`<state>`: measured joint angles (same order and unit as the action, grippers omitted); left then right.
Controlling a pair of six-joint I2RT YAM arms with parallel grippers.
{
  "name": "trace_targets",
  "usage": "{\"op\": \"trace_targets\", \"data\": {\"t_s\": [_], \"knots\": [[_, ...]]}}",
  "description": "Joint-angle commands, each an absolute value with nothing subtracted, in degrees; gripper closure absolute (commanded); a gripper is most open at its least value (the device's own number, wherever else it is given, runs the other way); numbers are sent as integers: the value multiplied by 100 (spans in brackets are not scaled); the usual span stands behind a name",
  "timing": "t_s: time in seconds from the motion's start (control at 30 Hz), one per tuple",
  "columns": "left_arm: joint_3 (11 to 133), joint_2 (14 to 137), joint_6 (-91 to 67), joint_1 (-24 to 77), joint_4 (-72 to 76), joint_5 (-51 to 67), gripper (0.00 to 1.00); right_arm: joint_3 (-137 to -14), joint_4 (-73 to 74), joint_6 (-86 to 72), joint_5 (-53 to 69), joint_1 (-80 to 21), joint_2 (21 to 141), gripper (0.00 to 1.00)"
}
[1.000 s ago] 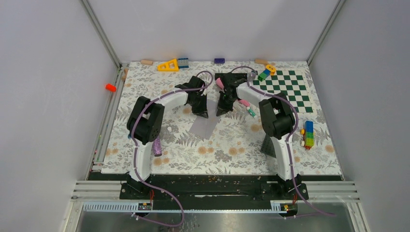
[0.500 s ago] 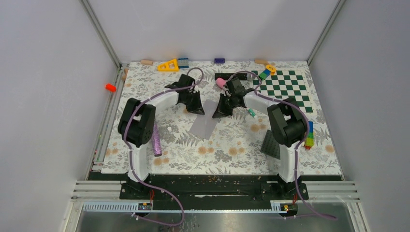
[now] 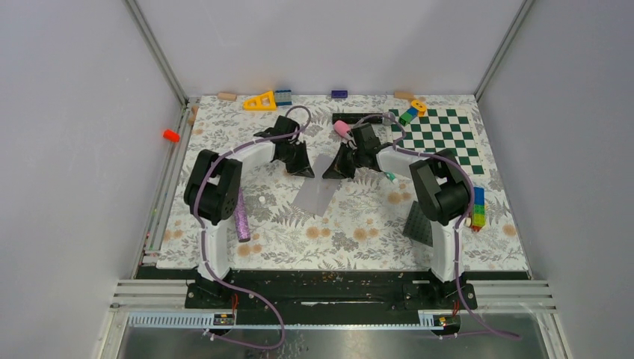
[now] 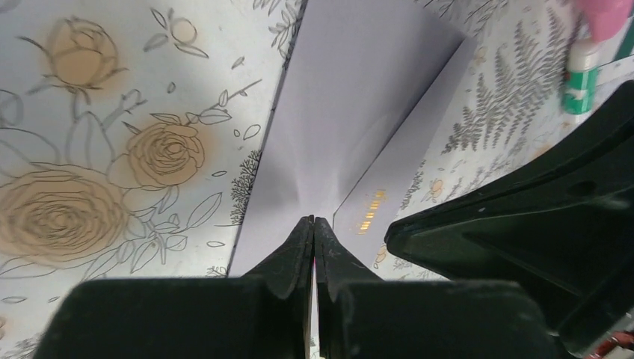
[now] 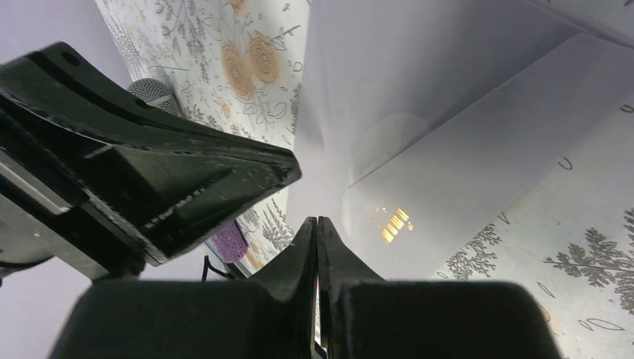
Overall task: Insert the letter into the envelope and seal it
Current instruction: Seal the envelope flap at the center of the board.
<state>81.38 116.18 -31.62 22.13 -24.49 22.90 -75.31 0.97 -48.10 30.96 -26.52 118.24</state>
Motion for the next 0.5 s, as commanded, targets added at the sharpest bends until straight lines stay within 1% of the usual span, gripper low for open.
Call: {"op": "trace_targets", "data": {"t_s": [0.0,0.17,0.47], "knots": [[8395,11828,-3178,2351,-2637,2157,100,-7738,423,-4873,2870,-2777,11963,100],[8918,12214,-3031,2636,-3378,1536,100,-7880,916,-4687,2450,-2921,11989,100],[8984,12575,-3160,2684,-3648,1084,100,-7929,1406,-4514,1953,-3028,12106,100]]}}
